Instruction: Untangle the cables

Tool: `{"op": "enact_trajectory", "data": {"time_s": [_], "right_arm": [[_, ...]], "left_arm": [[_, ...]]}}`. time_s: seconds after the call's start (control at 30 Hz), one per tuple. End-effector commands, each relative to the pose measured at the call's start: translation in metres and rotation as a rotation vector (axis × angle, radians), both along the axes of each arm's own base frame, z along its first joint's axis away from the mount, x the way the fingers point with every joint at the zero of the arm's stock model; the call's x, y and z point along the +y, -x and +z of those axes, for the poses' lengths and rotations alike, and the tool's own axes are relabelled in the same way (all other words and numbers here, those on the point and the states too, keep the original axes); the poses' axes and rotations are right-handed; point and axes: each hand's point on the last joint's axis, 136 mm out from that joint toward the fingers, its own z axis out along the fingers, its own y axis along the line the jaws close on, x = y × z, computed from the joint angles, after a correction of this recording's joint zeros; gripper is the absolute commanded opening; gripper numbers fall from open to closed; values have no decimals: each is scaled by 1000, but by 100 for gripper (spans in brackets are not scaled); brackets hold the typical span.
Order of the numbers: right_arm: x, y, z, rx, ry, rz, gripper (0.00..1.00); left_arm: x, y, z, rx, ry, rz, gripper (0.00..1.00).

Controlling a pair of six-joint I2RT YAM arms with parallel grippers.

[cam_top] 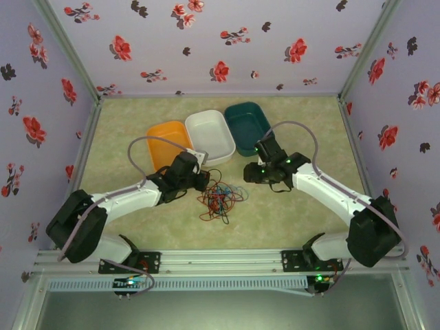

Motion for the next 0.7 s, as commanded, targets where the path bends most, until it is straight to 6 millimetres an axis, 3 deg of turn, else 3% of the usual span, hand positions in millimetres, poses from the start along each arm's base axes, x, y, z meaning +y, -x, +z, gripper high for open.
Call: {"op": "enact_trajectory", "data": {"time_s": [0.0,0.33,0.67], "right_arm": [[28,-5,25,-83,-136,89,50],[70,-16,14,-94,-284,199,50],[81,-13,-14,-94,-276,240,50]], "left_arm": [[-15,4,22,-47,99,-86,0],[-32,9,41,-89,180,-181,0],[-36,4,43,-79,221,-196,0]]}}
